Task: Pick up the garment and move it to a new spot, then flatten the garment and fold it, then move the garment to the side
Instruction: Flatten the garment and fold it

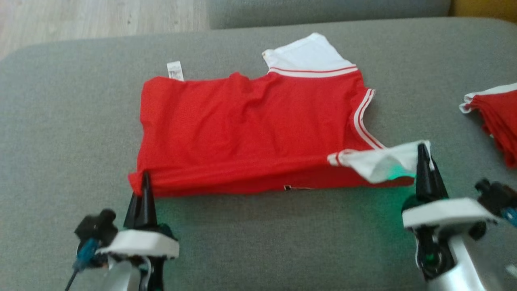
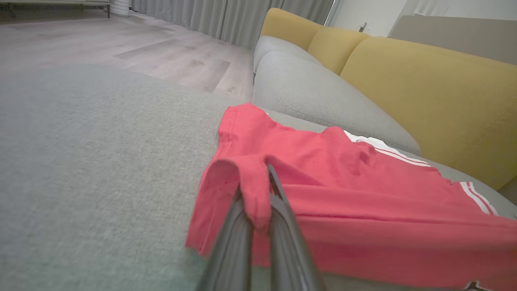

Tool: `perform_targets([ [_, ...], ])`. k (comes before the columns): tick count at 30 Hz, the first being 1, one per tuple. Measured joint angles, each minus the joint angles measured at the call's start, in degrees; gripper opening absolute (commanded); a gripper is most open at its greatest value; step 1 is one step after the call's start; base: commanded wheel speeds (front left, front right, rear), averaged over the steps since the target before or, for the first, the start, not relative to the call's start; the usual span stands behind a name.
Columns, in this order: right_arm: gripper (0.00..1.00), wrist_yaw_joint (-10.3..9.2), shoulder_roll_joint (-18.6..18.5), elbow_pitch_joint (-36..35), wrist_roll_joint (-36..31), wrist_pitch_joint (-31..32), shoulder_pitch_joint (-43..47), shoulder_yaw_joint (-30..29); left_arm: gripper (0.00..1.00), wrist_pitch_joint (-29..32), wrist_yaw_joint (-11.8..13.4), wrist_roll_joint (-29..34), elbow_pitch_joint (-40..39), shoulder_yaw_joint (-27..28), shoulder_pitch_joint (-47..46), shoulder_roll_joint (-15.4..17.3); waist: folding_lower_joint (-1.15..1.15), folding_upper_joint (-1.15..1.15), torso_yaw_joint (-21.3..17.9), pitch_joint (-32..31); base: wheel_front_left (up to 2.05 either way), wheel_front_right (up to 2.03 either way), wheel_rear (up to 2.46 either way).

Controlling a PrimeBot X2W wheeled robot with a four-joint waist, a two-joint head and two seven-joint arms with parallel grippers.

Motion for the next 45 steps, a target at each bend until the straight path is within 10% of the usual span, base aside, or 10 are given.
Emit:
perform_targets([
  [11,0.00,0.00,0.63,10.93,-2.52,-0.40,-11.63,0.49,0.00,0.00,1.43,-0.23,9.45,-1.89,-9.12,-0.04,0.00,0.00,0.24,4.80,0.00,0.00,0.00],
  [12,0.26,0.00,0.65,11.69,-2.52,-0.74,-12.51,0.65,0.30,0.00,1.43,-0.23,9.88,-1.89,-9.96,-0.04,-0.01,0.00,0.22,5.18,0.00,0.00,0.00],
  [13,0.89,0.00,0.69,12.44,-2.50,-0.81,-13.37,0.68,0.77,0.00,1.52,-0.23,10.00,-1.83,-10.76,-0.05,0.00,0.00,0.22,5.54,0.00,0.00,0.00],
  [14,1.00,0.00,0.71,13.17,-2.47,-0.85,-14.13,0.73,1.00,0.00,1.67,-0.23,10.01,-1.81,-11.53,-0.05,0.00,0.00,0.21,5.86,0.00,0.00,0.00],
  [22,1.00,0.00,1.18,9.58,-3.38,-2.55,-15.99,-3.92,1.00,-0.02,4.53,0.97,0.12,-0.04,-12.20,-0.03,-0.01,0.00,0.36,7.40,0.00,0.00,0.00],
  [45,1.00,0.00,2.34,4.28,-30.18,-2.56,-4.83,-7.01,1.00,-0.30,7.99,2.80,11.34,0.47,-8.33,-0.03,-0.02,0.00,-1.19,8.58,0.00,0.00,0.00],
])
